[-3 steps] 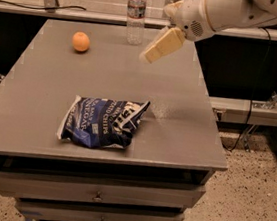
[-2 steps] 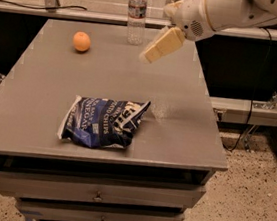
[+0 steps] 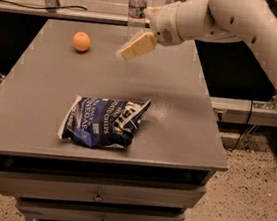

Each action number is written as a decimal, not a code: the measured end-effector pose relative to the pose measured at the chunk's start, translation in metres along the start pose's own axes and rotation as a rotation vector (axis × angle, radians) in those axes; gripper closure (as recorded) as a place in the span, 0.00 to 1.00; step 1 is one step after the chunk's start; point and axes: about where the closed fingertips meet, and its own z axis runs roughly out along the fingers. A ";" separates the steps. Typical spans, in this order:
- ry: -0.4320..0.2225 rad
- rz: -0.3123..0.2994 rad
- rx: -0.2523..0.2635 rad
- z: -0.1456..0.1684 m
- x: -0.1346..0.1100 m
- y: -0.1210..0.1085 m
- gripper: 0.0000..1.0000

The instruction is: Move orange near blue chip bag

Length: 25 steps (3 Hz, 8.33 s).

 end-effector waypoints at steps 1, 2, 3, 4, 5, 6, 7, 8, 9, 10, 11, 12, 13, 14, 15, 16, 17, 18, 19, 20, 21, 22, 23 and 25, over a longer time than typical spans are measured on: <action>-0.051 0.014 0.018 0.045 0.006 -0.015 0.00; -0.080 0.041 0.003 0.089 0.012 -0.025 0.00; -0.100 0.056 -0.029 0.127 0.014 -0.029 0.00; -0.119 0.069 -0.056 0.160 0.012 -0.033 0.00; -0.137 0.089 -0.078 0.190 0.008 -0.036 0.00; -0.137 0.110 -0.103 0.217 0.009 -0.035 0.00; -0.132 0.122 -0.110 0.229 0.011 -0.034 0.14; -0.133 0.133 -0.111 0.233 0.013 -0.033 0.38; -0.140 0.141 -0.099 0.227 0.012 -0.034 0.61; -0.153 0.135 -0.079 0.209 0.006 -0.033 0.84; -0.175 0.118 -0.056 0.170 -0.004 -0.024 1.00; -0.158 0.110 -0.047 0.120 -0.002 0.001 1.00; -0.123 0.123 -0.050 0.076 0.008 0.032 1.00; -0.071 0.159 -0.042 0.029 0.027 0.064 1.00; -0.027 0.211 -0.011 -0.018 0.047 0.092 1.00; 0.015 0.251 0.015 -0.060 0.073 0.119 1.00; 0.039 0.282 0.041 -0.098 0.102 0.139 1.00; 0.055 0.313 0.076 -0.133 0.129 0.153 1.00; 0.057 0.331 0.067 -0.143 0.148 0.165 1.00; 0.042 0.335 0.046 -0.141 0.158 0.169 1.00; 0.017 0.323 0.022 -0.129 0.159 0.168 1.00; 0.001 0.312 -0.003 -0.118 0.157 0.166 1.00; 0.000 0.306 -0.017 -0.115 0.156 0.167 0.84; -0.002 0.295 -0.039 -0.111 0.154 0.167 0.37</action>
Offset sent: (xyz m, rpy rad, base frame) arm 0.0921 0.0899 -0.0687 0.1299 0.0352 0.0077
